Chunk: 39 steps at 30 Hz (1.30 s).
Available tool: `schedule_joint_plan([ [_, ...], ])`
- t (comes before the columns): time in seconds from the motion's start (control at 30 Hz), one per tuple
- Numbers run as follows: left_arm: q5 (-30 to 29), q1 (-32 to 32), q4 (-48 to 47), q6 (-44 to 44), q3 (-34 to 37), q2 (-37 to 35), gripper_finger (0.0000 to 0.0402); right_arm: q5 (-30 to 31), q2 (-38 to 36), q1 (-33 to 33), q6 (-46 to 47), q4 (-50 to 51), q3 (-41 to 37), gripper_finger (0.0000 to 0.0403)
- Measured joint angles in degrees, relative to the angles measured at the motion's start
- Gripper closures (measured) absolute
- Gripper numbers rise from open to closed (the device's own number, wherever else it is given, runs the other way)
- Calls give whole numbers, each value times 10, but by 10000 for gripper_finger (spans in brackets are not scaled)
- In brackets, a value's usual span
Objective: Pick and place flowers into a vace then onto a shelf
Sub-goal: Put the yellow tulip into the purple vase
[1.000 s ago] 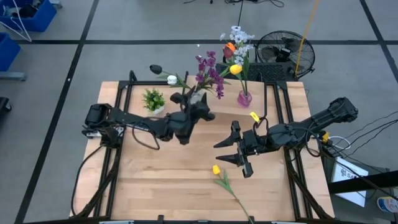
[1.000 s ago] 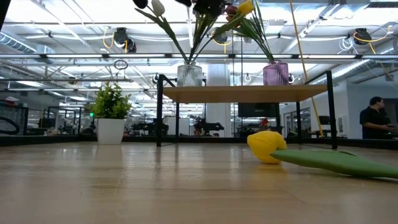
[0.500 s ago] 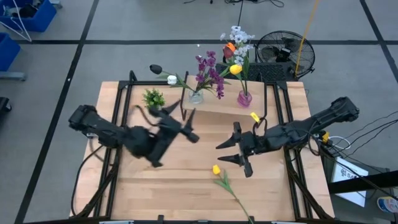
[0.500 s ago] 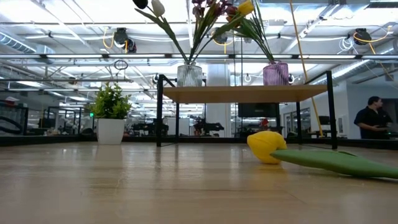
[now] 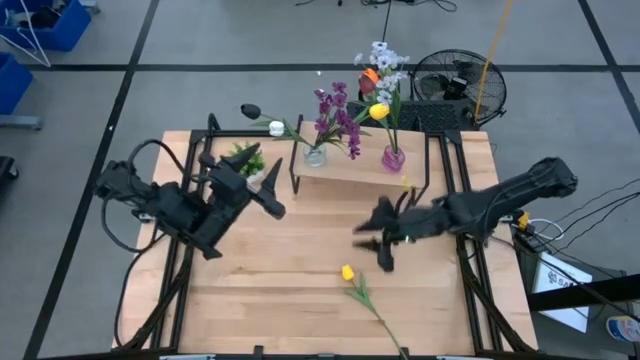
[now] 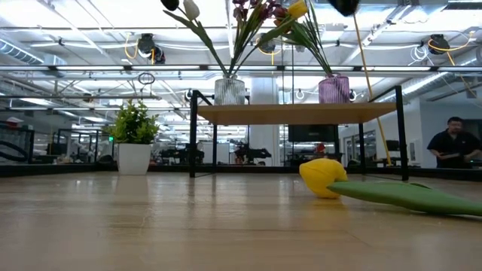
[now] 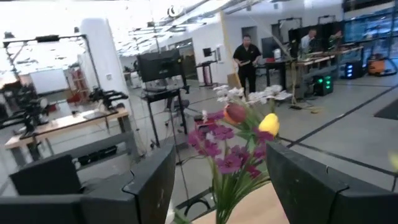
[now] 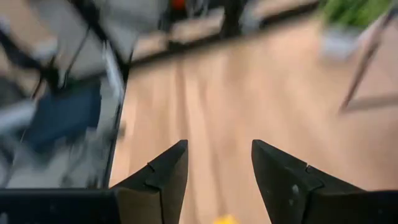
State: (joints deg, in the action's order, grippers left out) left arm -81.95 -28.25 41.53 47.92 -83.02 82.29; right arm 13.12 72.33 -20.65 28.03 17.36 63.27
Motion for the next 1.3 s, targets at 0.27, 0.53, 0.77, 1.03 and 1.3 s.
schedule_joint_plan([
  [0.27,-7,4,-51,14,0,0,146,1,102,-58,75,-143,-136,232],
  [0.53,-6,31,-122,27,1,0,146,7,224,-94,90,-259,-188,232],
  [0.77,-6,56,-127,28,1,0,146,9,283,-96,160,-290,-186,232],
  [1.03,-4,78,-131,28,1,0,146,23,301,-102,126,-312,-186,234],
  [1.3,-4,85,-132,29,1,0,146,49,324,-101,30,-314,-185,315],
])
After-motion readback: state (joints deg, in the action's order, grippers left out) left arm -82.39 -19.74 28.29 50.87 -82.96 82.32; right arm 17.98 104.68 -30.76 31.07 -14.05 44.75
